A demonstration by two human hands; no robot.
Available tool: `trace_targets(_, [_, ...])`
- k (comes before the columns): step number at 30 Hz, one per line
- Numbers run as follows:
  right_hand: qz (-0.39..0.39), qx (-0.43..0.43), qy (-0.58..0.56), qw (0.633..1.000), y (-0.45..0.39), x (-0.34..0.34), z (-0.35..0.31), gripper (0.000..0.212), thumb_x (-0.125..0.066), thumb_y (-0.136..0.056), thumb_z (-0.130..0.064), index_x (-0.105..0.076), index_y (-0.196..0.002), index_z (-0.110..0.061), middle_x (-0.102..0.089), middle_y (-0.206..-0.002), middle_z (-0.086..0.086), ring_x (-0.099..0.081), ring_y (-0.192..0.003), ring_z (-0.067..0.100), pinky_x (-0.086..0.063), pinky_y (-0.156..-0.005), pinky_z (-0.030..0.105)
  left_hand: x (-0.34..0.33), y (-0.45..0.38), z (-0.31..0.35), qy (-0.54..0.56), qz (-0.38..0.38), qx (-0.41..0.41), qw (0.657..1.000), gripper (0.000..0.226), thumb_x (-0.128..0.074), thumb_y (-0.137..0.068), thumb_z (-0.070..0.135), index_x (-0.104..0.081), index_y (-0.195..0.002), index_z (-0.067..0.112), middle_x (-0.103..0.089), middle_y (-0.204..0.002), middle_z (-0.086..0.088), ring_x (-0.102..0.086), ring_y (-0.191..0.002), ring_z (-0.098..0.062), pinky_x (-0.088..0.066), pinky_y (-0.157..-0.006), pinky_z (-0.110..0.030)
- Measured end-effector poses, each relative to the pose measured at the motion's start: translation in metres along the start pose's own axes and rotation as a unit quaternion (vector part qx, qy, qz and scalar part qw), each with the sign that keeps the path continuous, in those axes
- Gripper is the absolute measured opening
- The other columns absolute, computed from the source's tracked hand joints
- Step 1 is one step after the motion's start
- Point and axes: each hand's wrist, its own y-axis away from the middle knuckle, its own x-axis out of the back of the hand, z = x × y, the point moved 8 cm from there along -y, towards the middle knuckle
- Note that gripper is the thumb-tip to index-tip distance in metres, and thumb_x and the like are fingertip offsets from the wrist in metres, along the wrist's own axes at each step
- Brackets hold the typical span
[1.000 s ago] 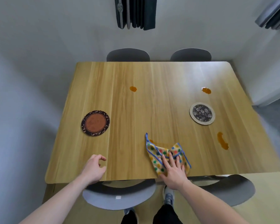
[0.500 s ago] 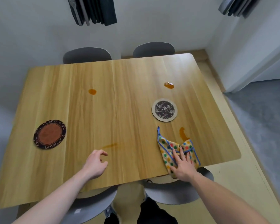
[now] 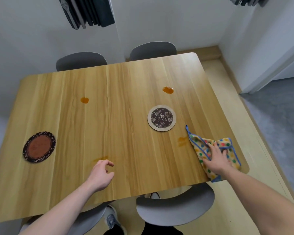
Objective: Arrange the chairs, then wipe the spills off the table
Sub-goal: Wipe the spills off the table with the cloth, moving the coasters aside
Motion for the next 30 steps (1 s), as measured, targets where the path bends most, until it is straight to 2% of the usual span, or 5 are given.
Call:
trace_targets(6, [-0.022,0.027,0.048,0.998,0.01,-0.014,-0.03,0.077,-0.042,-0.1,-0.059,0.008,-0.158,-0.052,0.025,-0.168,-0.012,0.018,-0.155,0.038,-0.006,-0.12,0.07,0.009,0.004,-0.029,-0.017,0.002,0.023,1.0,0.031,-0.067,-0.091,0.022,-0.06,-0.12,0.028,-0.05,-0.127,0.006,-0.06,-0.101,-0.01,-0.056,-0.088,-0.034])
trace_targets(20, [-0.081,0.103,0.075,0.989,0.087,-0.127,-0.215,0.082,-0.037,-0.1,-0.059,0.025,-0.153,-0.05,0.042,-0.159,-0.011,0.029,-0.152,0.036,0.004,-0.12,0.07,0.106,-0.001,-0.17,-0.055,0.024,0.075,0.995,0.035,-0.065,-0.092,0.02,-0.057,-0.126,0.025,-0.045,-0.138,0.003,-0.059,-0.085,-0.004,-0.051,-0.071,-0.022])
trace_targets(24, [-0.086,0.112,0.082,0.987,0.108,-0.162,-0.272,0.082,-0.035,-0.1,-0.061,0.026,-0.153,-0.05,0.043,-0.158,-0.01,0.029,-0.152,0.037,0.005,-0.12,0.07,0.145,-0.013,-0.225,-0.086,0.03,0.086,0.992,0.046,-0.063,-0.089,0.021,-0.054,-0.134,0.027,-0.035,-0.151,0.004,-0.056,-0.113,-0.014,-0.053,-0.09,-0.033])
trace_targets(27, [-0.082,0.122,0.086,0.985,0.123,-0.189,-0.315,0.082,-0.034,-0.099,-0.061,0.027,-0.152,-0.051,0.044,-0.158,-0.011,0.03,-0.151,0.037,0.006,-0.119,0.071,0.16,-0.025,-0.258,-0.15,0.001,0.078,0.986,0.063,-0.063,-0.091,0.028,-0.042,-0.149,0.034,-0.006,-0.168,0.003,-0.029,-0.147,-0.024,-0.039,-0.115,-0.041])
trace_targets(30, [-0.08,0.131,0.088,0.984,0.136,-0.214,-0.358,0.082,-0.034,-0.1,-0.061,0.03,-0.151,-0.051,0.046,-0.156,-0.011,0.033,-0.15,0.037,0.008,-0.119,0.071,0.165,-0.038,-0.281,-0.199,-0.041,0.055,0.978,0.075,-0.058,-0.094,0.032,-0.02,-0.158,0.041,0.018,-0.168,0.003,-0.003,-0.156,-0.024,-0.022,-0.122,-0.046])
